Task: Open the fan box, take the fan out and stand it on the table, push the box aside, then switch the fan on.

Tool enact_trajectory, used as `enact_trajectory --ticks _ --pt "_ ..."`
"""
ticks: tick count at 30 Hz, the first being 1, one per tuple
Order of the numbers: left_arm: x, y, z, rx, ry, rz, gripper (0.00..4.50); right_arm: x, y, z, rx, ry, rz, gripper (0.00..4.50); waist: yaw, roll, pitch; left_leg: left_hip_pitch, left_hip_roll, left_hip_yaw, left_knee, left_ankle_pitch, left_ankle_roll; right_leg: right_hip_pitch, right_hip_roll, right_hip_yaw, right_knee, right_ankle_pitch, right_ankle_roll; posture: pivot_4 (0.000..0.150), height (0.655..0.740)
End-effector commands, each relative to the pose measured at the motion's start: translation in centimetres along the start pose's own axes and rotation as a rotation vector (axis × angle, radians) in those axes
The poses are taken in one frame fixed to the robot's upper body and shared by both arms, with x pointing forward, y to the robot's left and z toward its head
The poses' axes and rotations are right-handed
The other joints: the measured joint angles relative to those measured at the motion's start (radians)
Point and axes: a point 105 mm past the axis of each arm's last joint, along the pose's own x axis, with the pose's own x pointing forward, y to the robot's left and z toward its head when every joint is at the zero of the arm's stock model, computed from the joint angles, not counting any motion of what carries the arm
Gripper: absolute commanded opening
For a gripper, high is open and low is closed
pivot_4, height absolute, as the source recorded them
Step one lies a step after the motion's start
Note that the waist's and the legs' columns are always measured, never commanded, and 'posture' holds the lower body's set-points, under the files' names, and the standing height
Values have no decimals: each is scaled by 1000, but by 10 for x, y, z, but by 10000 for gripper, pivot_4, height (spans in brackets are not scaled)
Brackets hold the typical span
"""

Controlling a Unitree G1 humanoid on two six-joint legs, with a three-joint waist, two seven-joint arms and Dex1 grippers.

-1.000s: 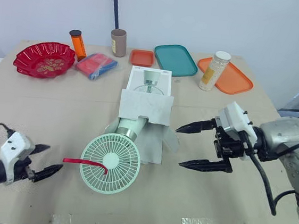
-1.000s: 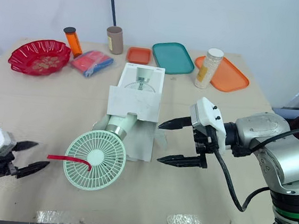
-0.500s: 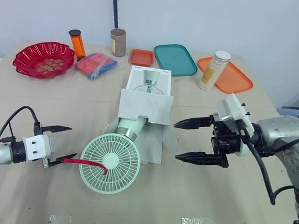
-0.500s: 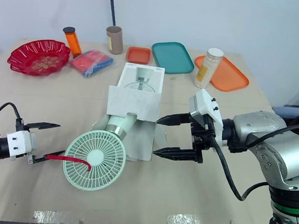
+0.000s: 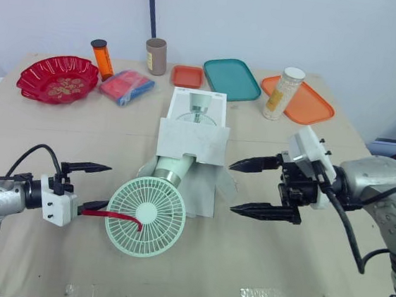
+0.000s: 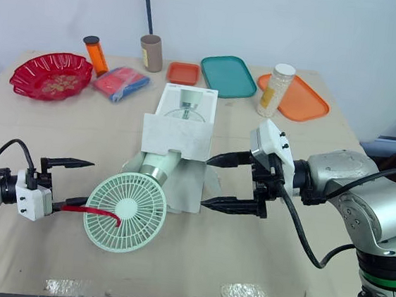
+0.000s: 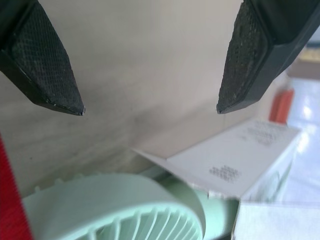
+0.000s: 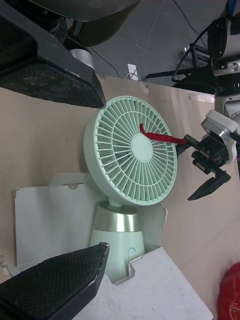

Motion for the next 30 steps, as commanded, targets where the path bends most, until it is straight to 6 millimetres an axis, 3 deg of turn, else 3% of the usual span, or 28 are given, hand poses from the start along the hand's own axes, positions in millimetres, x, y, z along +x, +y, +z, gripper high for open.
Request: enact_trajectory --ticks 1,10,15,30 --pt "5 9 11 211 -88 8 45000 -3 4 8 -58 -8 -8 43950 0 0 0 0 0 0 0 0 0 0 0 0 0 0 0 1500 7400" --pt "19 21 30 454 -242 15 45000 -3 4 8 -64 -8 -25 43950 -1 0 0 0 0 0 2 0 0 0 0 0 1 1 1 1500 7400" --pt "23 9 34 484 -292 -24 45000 -4 -4 8 -61 -13 -61 43950 -1 0 0 0 0 1 4 -1 2 0 0 0 1 1 1 1500 7400" --pt "41 10 40 573 -321 -23 45000 -5 -2 7 -59 1 -55 43950 0 0 -1 0 0 1 6 -1 3 1 0 0 2 2 1 1500 7400"
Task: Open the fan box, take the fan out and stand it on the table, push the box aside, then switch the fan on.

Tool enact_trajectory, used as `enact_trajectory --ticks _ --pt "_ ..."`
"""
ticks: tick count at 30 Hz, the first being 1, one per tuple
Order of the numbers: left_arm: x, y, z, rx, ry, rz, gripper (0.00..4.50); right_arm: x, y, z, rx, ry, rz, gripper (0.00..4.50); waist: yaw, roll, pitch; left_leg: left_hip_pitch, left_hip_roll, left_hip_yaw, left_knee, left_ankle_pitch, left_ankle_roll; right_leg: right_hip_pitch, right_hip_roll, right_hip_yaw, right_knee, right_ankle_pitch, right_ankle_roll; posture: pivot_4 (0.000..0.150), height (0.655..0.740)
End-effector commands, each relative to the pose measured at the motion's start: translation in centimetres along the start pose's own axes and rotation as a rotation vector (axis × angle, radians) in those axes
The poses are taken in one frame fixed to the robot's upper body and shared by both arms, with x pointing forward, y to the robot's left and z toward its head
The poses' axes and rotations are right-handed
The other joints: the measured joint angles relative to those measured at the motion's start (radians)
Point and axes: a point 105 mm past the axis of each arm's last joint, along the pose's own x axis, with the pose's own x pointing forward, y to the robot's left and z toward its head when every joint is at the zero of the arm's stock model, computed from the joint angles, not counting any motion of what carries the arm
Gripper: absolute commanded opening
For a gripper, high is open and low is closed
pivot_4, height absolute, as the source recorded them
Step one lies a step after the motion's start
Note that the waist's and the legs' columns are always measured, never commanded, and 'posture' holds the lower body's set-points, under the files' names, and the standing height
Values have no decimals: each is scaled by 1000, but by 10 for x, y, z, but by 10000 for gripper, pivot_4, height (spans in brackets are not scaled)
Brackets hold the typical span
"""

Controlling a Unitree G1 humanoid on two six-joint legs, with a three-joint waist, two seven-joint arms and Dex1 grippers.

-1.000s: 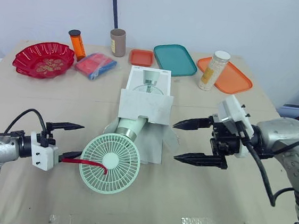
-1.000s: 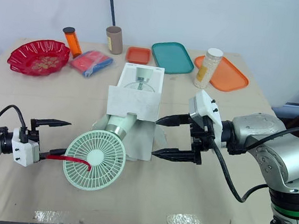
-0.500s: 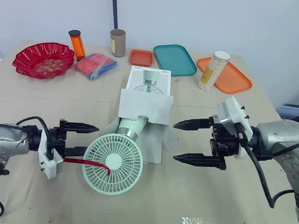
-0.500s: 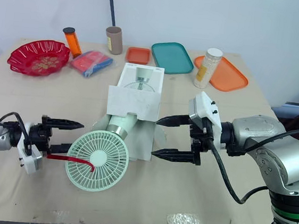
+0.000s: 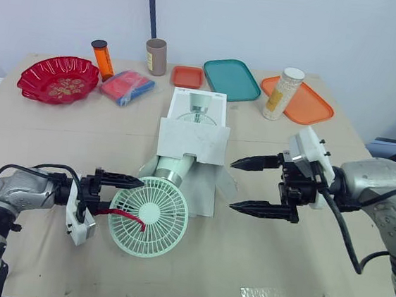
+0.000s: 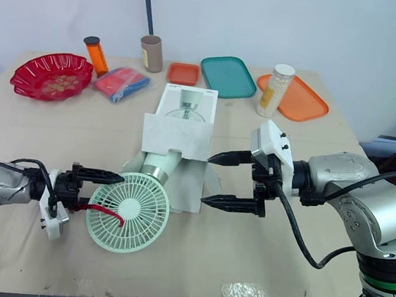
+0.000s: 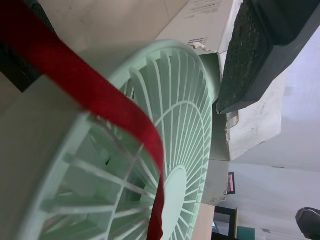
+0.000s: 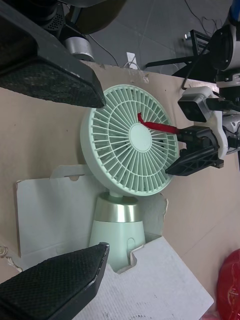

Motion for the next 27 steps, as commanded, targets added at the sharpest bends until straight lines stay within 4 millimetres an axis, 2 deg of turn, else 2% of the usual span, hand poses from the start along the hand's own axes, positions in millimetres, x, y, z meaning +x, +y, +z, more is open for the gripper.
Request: enact_trajectory --ticks 1,14,18,19,27 --pt "-2 8 -1 53 2 27 45000 -5 1 9 -48 2 -10 43950 0 0 0 0 0 0 0 0 0 0 0 0 0 0 0 1500 7400" --pt "9 7 -4 112 -14 14 45000 -4 4 8 -27 9 8 43950 0 0 0 0 0 0 1 0 0 0 0 0 1 0 0 1500 7400" --pt "9 7 -4 118 -18 20 33265 -5 5 7 -23 14 9 45000 0 0 -1 0 0 0 1 0 0 0 0 0 1 0 0 1500 7400" --pt "9 7 -5 118 -16 20 31586 -5 6 7 -22 16 10 45000 0 -1 -1 0 0 0 1 0 0 0 0 0 1 0 0 1500 7400" --pt "8 4 -4 120 -10 26 31586 -4 8 7 -16 13 17 45000 0 0 -2 0 0 0 2 0 0 0 0 0 2 0 0 1500 7400"
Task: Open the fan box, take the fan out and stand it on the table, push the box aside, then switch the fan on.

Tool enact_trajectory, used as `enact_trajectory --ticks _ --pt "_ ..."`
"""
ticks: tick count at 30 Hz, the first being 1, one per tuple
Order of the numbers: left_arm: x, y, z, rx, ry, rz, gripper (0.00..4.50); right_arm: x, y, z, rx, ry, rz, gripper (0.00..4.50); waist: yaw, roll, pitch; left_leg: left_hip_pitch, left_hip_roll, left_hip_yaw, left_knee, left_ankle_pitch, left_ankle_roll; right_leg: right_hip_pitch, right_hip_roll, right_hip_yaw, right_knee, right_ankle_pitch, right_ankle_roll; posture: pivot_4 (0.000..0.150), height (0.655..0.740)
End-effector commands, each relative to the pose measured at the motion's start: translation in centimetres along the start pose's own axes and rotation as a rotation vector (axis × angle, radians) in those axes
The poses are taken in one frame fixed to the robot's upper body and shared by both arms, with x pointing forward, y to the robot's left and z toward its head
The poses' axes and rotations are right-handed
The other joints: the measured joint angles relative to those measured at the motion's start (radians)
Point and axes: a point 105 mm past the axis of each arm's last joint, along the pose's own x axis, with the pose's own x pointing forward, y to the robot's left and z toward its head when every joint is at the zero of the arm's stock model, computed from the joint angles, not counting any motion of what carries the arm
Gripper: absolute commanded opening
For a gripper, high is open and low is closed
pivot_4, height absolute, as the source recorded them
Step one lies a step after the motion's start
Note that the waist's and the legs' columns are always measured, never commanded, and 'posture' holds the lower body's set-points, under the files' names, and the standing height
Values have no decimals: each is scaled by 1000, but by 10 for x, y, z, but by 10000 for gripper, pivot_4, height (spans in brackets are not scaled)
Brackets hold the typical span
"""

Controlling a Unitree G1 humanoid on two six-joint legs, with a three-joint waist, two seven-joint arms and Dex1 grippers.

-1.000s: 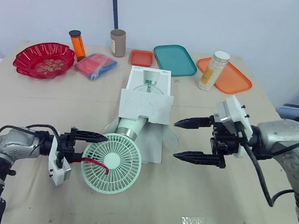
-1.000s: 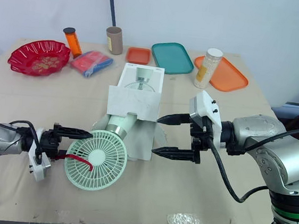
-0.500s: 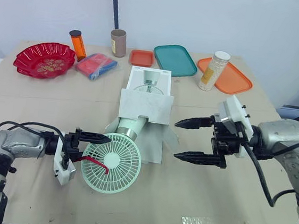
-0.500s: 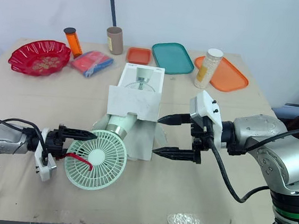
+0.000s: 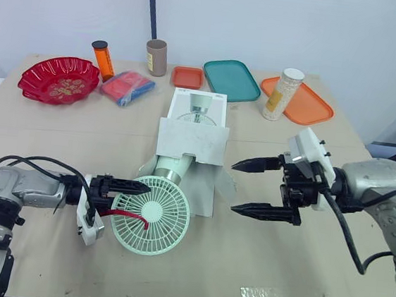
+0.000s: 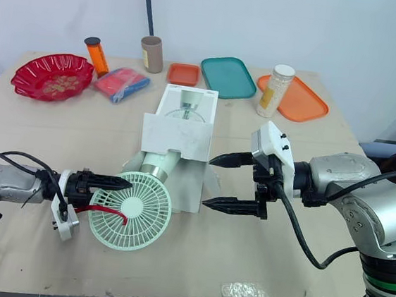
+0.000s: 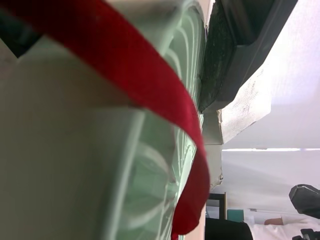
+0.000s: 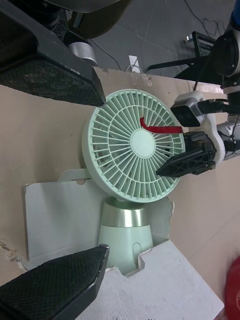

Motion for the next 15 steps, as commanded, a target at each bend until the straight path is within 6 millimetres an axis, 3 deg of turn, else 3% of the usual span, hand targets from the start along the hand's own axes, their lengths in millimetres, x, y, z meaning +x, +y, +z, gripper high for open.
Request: enact_trajectory --ticks 1,4,13,15 --pt "-6 4 -2 28 19 -5 31586 -2 7 8 -38 -5 12 45000 0 0 0 0 0 0 0 0 0 0 0 0 0 0 0 1500 7400" --pt "-6 4 -1 30 16 1 27746 -3 7 7 -38 -3 12 45000 0 0 0 0 0 0 0 0 0 0 0 0 0 0 0 1500 7400" --pt "-7 15 12 18 -39 92 27746 -3 6 5 -42 2 2 45000 0 0 -1 0 0 0 1 0 0 0 0 0 0 0 0 1500 7400" --pt "-8 20 17 26 -55 109 23702 -3 5 5 -43 1 -5 45000 0 0 -1 0 0 0 1 0 1 0 0 0 0 0 0 1500 7400"
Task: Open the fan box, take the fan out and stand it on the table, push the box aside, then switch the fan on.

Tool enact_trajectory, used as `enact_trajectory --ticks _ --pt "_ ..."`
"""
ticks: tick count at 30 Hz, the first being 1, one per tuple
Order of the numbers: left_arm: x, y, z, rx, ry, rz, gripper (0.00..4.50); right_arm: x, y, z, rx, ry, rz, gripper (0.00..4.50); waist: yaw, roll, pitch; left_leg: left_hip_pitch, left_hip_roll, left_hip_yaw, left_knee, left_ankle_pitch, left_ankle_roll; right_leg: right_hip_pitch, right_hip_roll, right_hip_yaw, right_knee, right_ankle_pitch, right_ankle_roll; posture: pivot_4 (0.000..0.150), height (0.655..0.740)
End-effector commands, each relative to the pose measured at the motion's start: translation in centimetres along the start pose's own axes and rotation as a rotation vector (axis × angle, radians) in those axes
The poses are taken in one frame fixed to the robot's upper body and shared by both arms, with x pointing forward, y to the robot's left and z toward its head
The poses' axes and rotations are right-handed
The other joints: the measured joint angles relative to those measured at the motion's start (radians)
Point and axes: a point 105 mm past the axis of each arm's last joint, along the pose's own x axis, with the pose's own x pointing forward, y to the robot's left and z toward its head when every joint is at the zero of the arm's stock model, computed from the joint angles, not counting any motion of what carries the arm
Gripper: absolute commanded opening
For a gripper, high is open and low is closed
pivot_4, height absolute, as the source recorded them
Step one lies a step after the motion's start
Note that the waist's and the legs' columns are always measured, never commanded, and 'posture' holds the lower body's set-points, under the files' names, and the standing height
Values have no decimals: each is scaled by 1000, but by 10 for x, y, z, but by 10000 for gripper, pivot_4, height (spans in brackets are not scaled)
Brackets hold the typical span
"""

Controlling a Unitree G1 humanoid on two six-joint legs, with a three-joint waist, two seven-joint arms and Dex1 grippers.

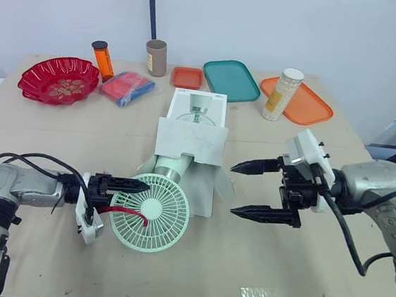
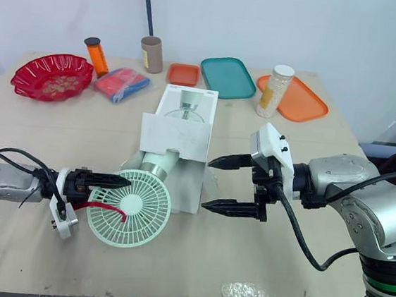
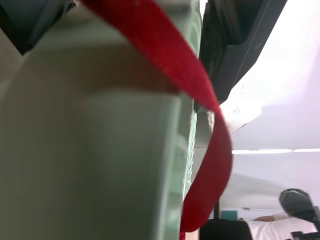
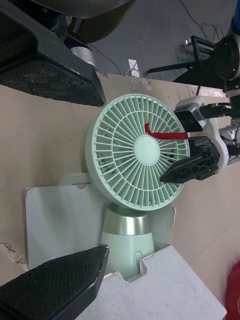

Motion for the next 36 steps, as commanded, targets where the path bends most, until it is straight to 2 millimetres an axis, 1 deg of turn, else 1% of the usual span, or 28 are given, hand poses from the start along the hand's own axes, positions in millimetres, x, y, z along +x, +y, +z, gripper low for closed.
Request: enact_trajectory --ticks 1,2,3,7,11,17,22,26,30,32,33,36 --pt "-4 17 12 14 -44 78 23295 -4 1 7 -57 1 -19 45000 0 0 0 0 0 0 0 0 0 0 0 0 0 0 0 1500 7400" --pt "-5 19 13 11 -43 86 21401 -4 0 7 -58 0 -21 45000 0 0 0 0 0 0 0 0 0 0 0 0 0 0 0 1500 7400" --pt "-5 21 14 5 -45 92 20726 -5 0 8 -56 -1 -23 45000 0 0 0 0 0 0 0 0 0 0 0 0 0 0 0 1500 7400" --pt "-6 30 20 -37 -52 122 20726 -7 -4 11 -44 -15 -33 45000 0 0 0 0 0 0 1 0 0 0 0 0 0 0 0 1500 7400" --pt "-5 34 24 -84 -44 123 20726 -7 -5 12 -42 -19 -38 45000 0 0 0 0 0 0 1 0 0 0 0 0 0 0 0 1500 7400" --pt "-5 41 23 -119 -14 137 20351 -6 -5 11 -39 -20 -39 45000 0 0 0 0 0 0 1 0 0 0 0 0 0 0 0 1500 7400" --pt "-6 54 21 -160 13 180 20351 -7 -5 12 -38 -23 -47 45000 0 0 0 0 0 0 1 0 0 0 0 0 0 0 0 1500 7400" --pt "-5 63 23 -214 18 199 20351 -8 -7 13 -31 -30 -57 45000 0 0 0 0 0 0 1 0 1 0 0 0 0 0 0 1500 7400" --pt "-6 66 28 -238 11 178 20351 -9 -9 13 -23 -37 -66 45000 0 0 0 0 0 0 1 0 1 0 0 0 0 0 0 1500 7400" --pt "-7 69 25 -286 34 188 20351 -9 -10 13 -21 -40 -70 45000 0 0 0 0 0 0 1 0 1 0 0 0 0 0 0 1500 7400" --pt "-8 73 22 -333 53 215 20351 -8 -10 13 -20 -42 -71 45000 0 0 0 0 0 0 1 0 1 0 0 0 0 0 0 1500 7400" --pt "-5 81 22 -462 58 250 20351 -7 -11 11 -18 -41 -74 45000 0 0 0 0 0 0 1 -1 1 0 1 0 1 0 0 1500 7400"
